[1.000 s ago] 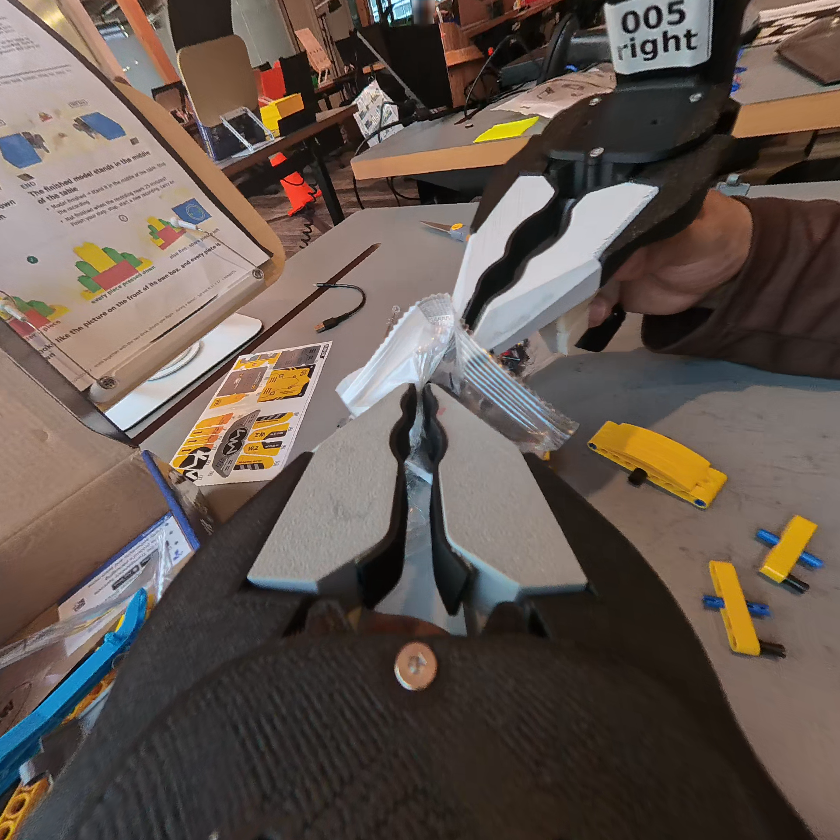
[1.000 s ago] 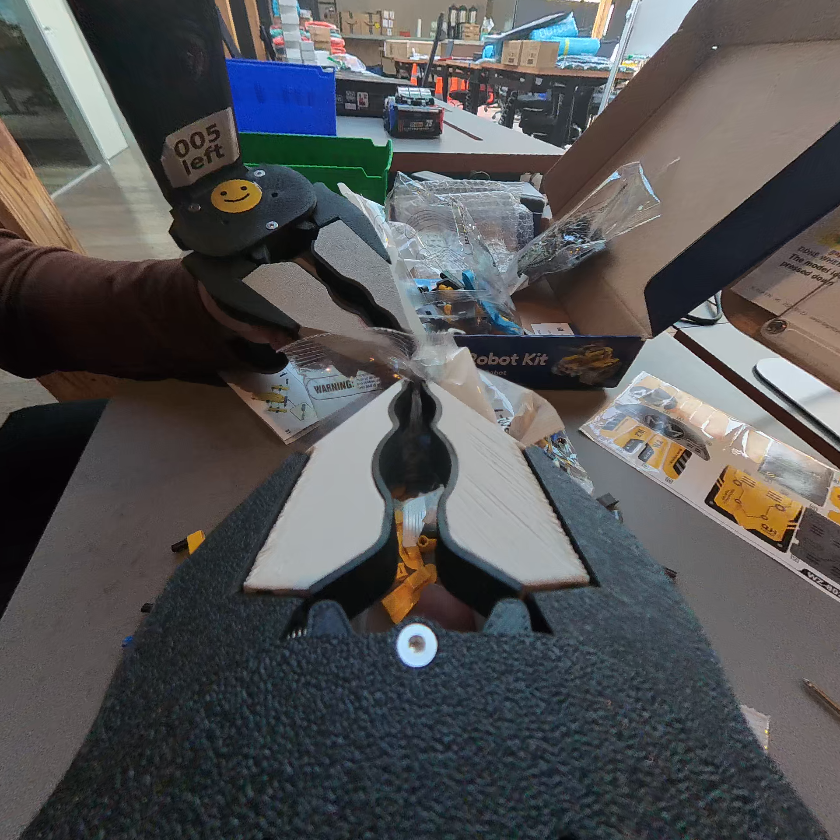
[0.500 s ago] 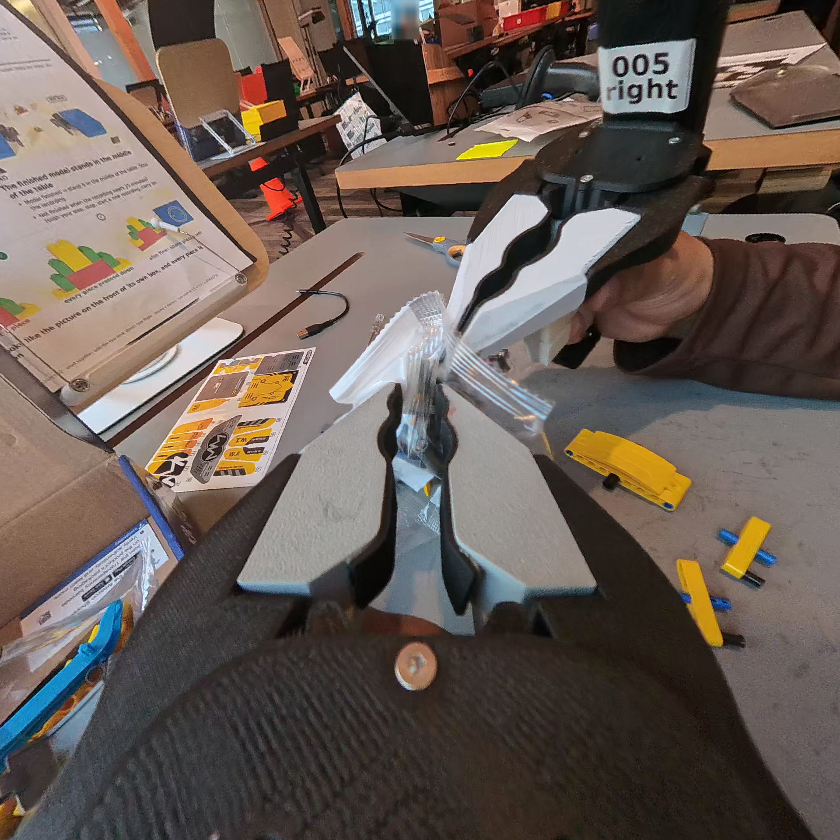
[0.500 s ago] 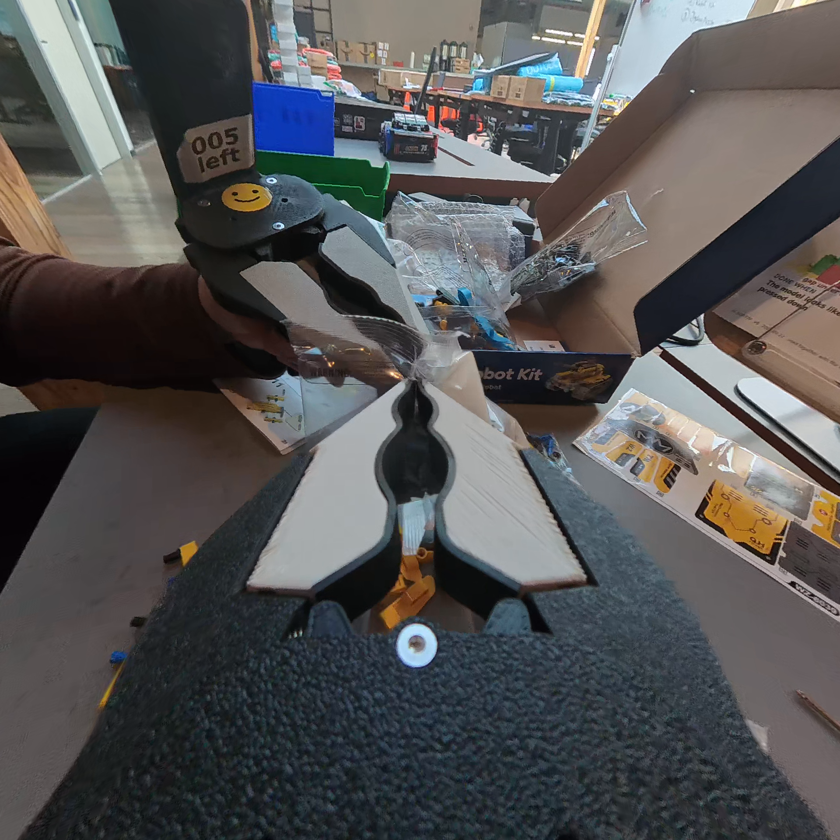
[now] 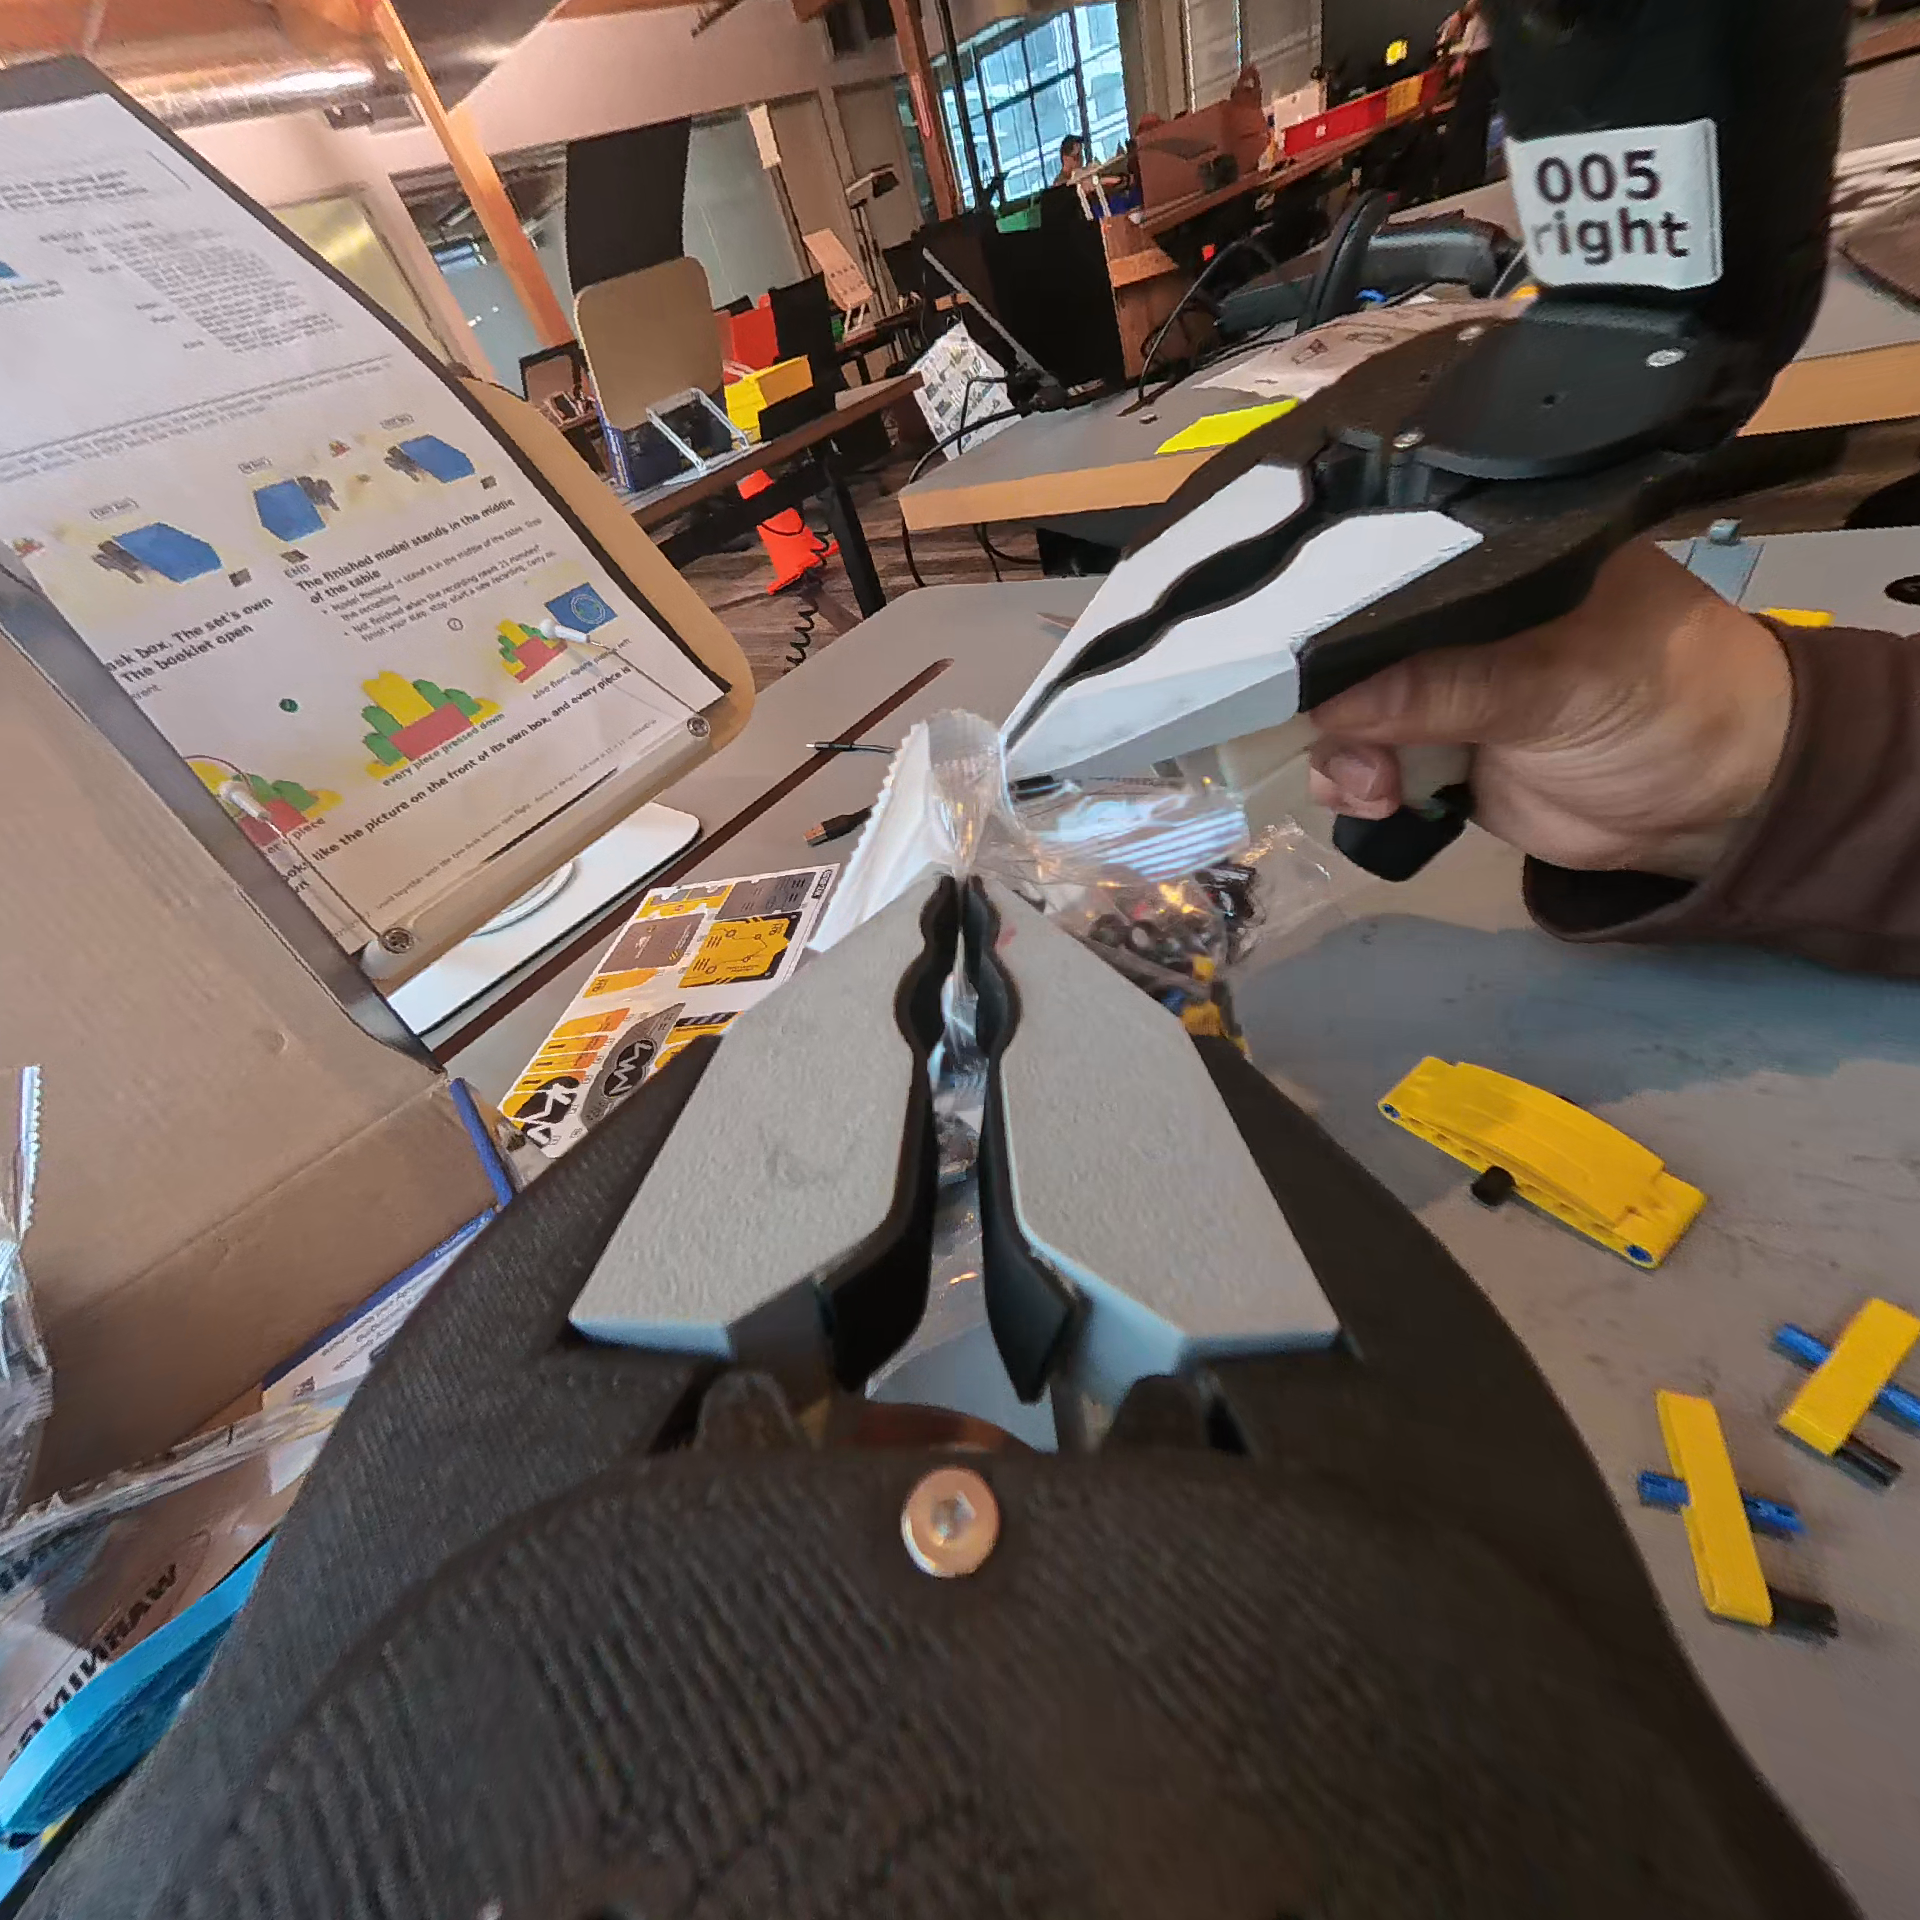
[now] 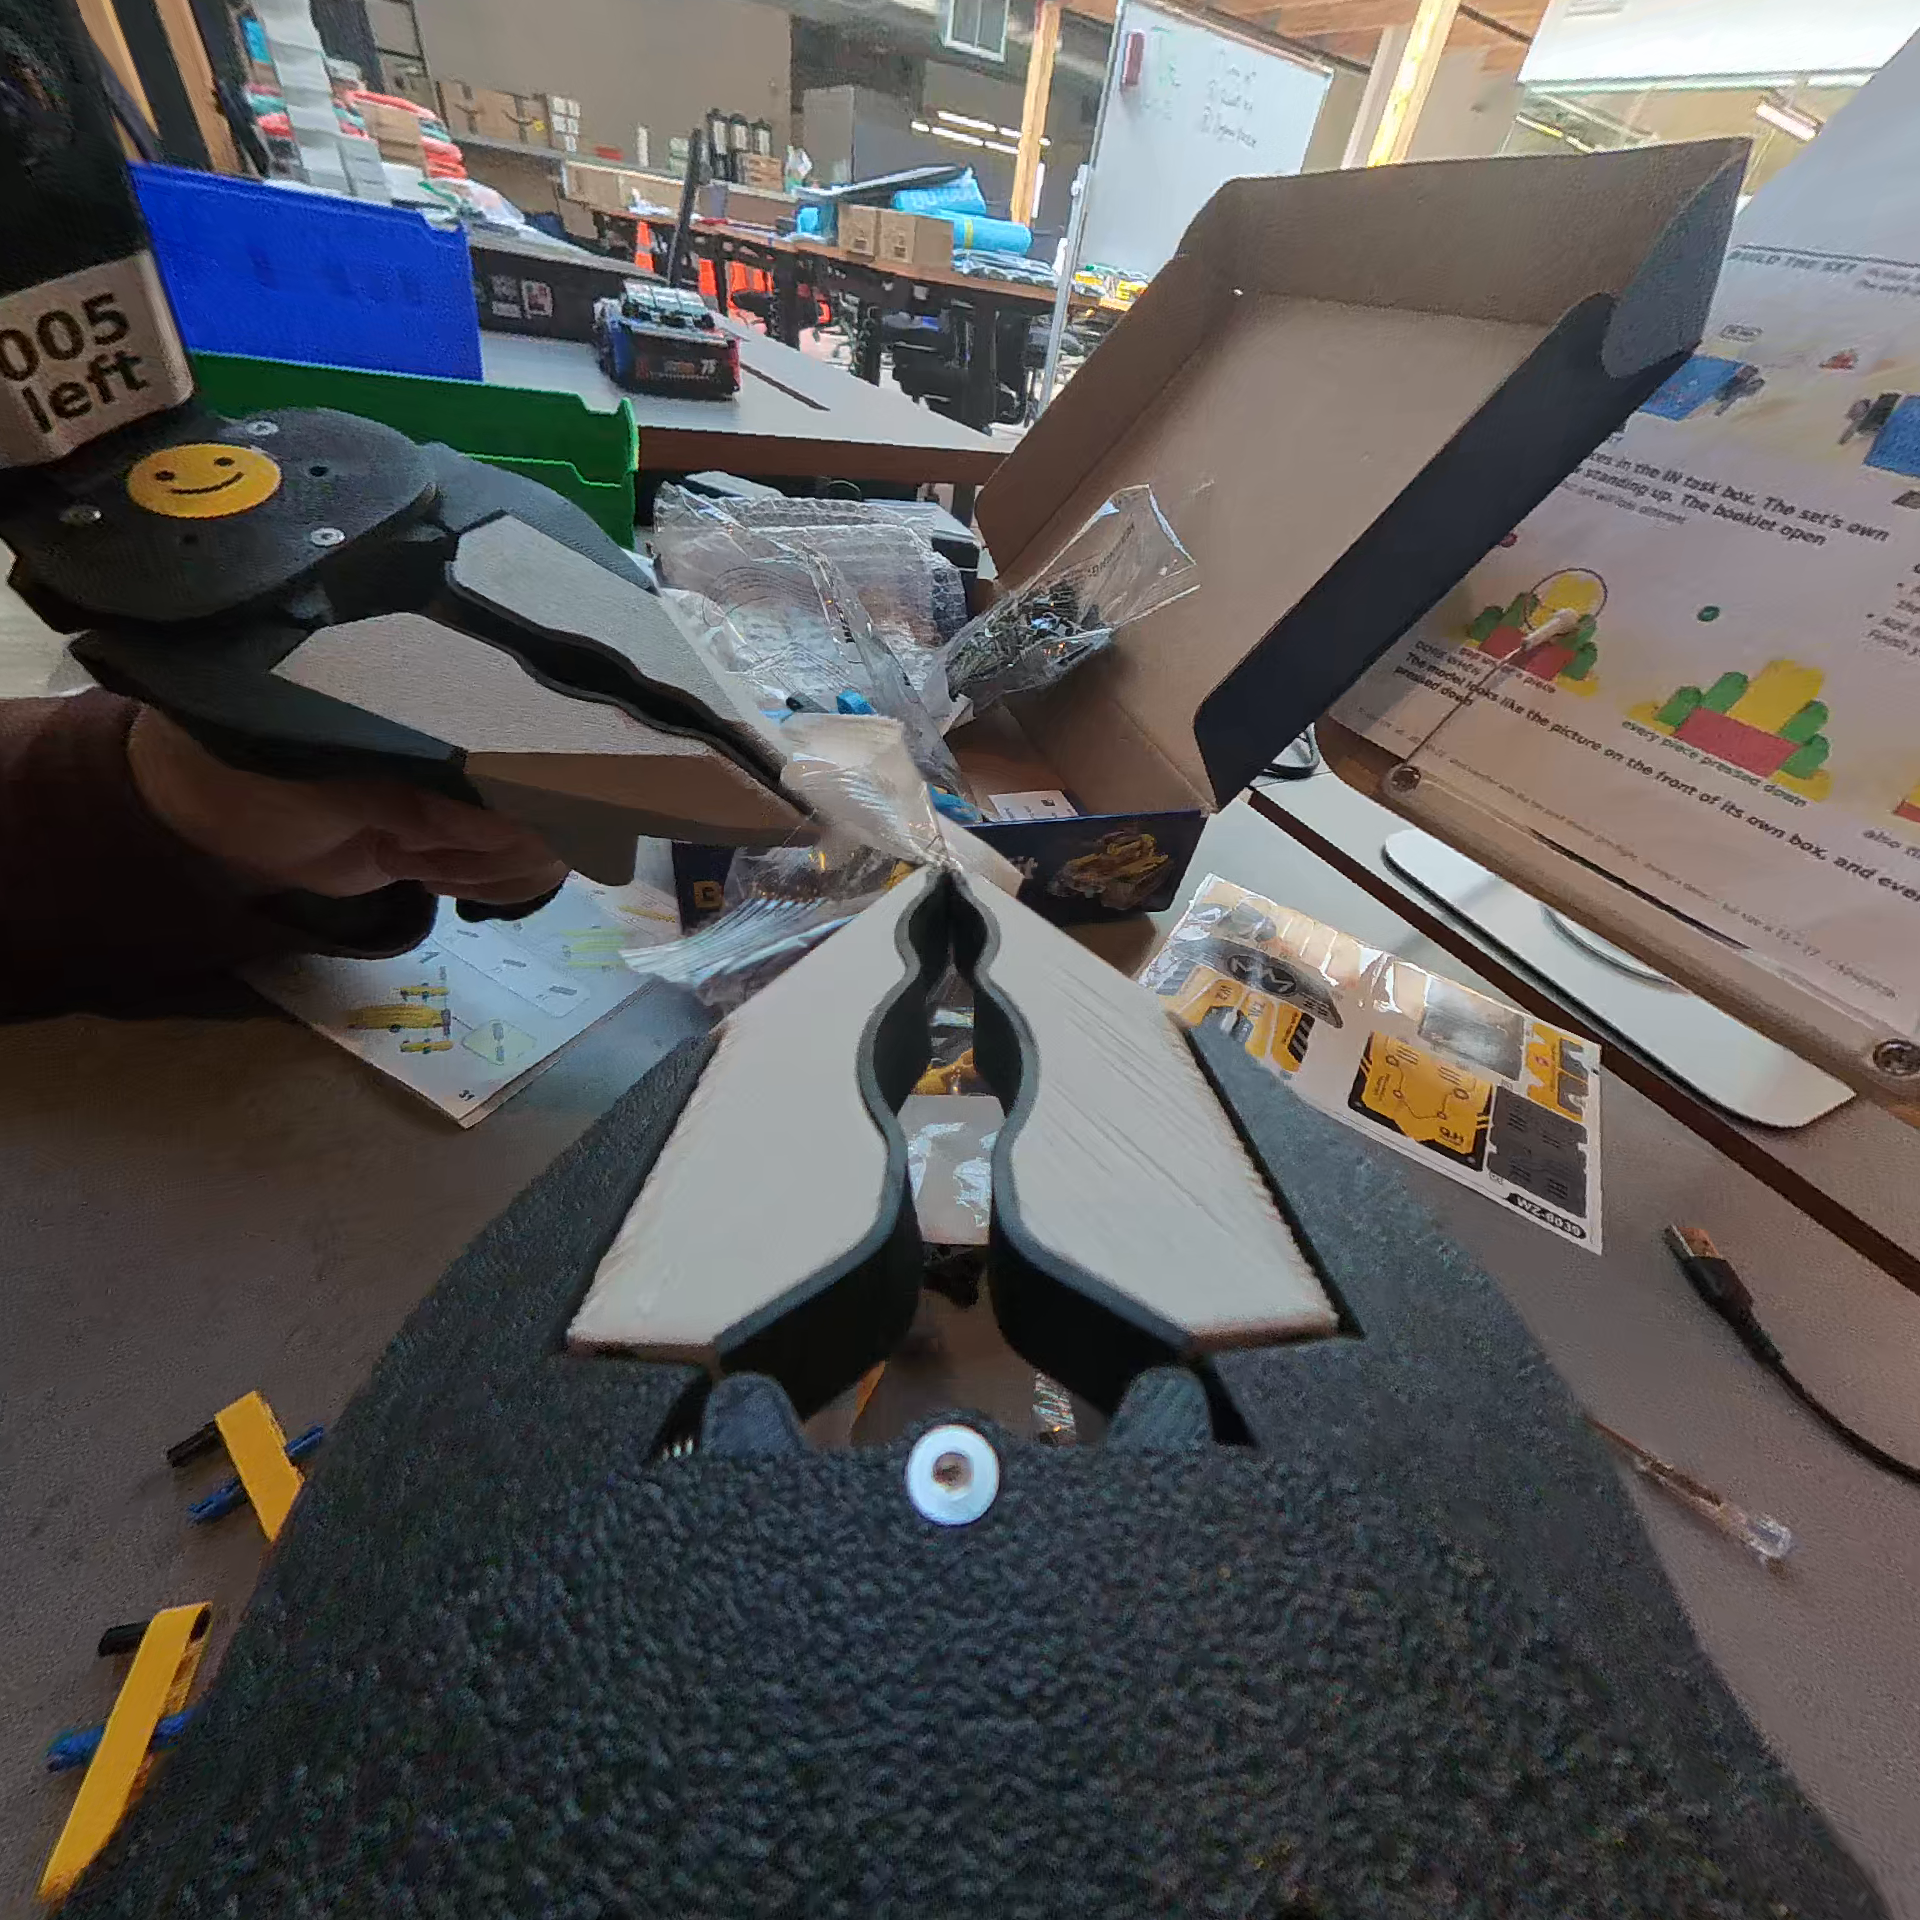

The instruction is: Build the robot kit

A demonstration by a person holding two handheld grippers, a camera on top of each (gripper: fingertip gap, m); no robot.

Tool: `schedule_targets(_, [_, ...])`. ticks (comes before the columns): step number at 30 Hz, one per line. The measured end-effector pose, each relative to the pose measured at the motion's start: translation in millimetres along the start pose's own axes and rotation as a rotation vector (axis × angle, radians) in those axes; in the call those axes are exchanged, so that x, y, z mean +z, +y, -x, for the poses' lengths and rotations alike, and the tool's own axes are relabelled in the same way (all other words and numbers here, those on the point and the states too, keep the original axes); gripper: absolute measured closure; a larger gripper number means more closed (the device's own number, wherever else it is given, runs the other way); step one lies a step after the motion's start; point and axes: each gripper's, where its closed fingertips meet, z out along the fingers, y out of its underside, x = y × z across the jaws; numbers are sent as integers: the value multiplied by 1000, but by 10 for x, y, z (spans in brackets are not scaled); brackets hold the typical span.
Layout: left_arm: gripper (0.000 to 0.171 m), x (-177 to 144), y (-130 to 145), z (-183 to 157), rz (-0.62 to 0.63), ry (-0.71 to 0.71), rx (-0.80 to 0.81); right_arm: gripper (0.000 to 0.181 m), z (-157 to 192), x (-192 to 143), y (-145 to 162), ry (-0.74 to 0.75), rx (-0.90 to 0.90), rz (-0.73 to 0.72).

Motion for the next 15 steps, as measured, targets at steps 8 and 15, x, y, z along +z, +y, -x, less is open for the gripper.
schedule_targets(8, [171,-32,-6,140,-20,7,-142,181,-16,62,-15,15,36,1])
schedule_targets(15, [171,-42,40,117,11,72,-163,181,18,45,4,-46,54,-7])
